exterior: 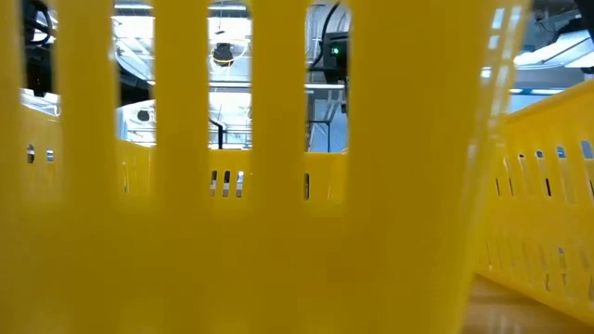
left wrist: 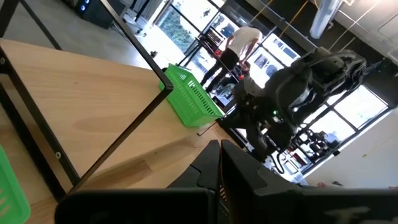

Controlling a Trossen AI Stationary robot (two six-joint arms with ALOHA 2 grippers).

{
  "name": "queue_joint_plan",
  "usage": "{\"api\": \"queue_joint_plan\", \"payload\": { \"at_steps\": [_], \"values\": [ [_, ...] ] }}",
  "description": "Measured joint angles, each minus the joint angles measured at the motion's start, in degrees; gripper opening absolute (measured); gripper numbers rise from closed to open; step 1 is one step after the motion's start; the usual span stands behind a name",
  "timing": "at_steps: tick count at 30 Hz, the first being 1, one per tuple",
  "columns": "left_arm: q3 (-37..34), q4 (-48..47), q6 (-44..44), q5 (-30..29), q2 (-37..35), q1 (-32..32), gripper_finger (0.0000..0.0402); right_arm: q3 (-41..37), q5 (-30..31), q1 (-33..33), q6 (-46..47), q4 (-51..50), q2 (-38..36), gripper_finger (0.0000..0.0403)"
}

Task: Stack baskets on shelf by color
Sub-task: Put the top right green bin on the shelf

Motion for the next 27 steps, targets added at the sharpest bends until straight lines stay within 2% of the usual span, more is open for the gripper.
{"api": "queue_joint_plan", "payload": {
  "at_steps": [12,18,27],
  "values": [
    [0.0,0.0,0.0,0.0,0.0,0.0,0.0,-0.2,2.4,-0.2,0.1,0.4,-0.3,0.0],
    [0.0,0.0,0.0,0.0,0.0,0.0,0.0,-0.2,3.9,1.2,2.1,4.5,-0.3,0.0],
    [0.0,0.0,0.0,0.0,0.0,0.0,0.0,-0.2,3.3,4.4,4.8,5.1,-0.3,0.0]
  ]
}}
